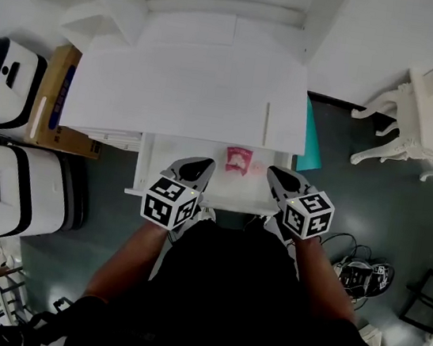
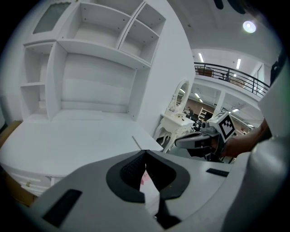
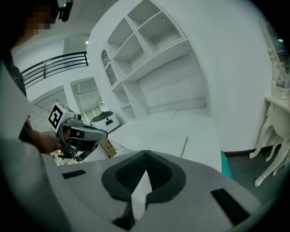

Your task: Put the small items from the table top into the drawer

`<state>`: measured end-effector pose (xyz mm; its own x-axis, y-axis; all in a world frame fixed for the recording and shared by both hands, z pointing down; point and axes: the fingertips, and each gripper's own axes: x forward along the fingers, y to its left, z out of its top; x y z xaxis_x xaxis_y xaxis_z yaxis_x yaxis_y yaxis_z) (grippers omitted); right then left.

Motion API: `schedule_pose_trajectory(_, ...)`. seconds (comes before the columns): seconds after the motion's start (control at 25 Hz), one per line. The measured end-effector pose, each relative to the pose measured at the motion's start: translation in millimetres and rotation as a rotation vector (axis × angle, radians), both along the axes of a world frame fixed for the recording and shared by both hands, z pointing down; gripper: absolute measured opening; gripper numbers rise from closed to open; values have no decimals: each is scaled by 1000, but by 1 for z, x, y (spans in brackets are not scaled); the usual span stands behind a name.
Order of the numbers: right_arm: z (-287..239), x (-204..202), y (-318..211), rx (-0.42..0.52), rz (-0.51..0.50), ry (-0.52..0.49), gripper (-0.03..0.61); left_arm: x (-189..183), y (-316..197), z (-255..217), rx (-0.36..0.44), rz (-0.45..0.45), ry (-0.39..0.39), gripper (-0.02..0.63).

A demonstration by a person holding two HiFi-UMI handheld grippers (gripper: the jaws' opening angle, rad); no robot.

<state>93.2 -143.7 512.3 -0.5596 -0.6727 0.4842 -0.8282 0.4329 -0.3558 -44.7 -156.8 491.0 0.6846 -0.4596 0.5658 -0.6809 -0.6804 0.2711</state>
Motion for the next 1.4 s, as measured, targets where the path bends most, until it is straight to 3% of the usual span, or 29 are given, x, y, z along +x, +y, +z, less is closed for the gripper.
schedule_pose_trajectory(0.64,9,10,11,-18,44,39,31,16,7,0,26,64,-40,11)
schedule_pose_trajectory(0.88,16,11,9,-35,47,51,31,12,0,3,-10,32,-5,11)
schedule_pose_trajectory(1.4,44,14,-21,-74,72,95,31,-3,-5,20,-44,-7,-45,11)
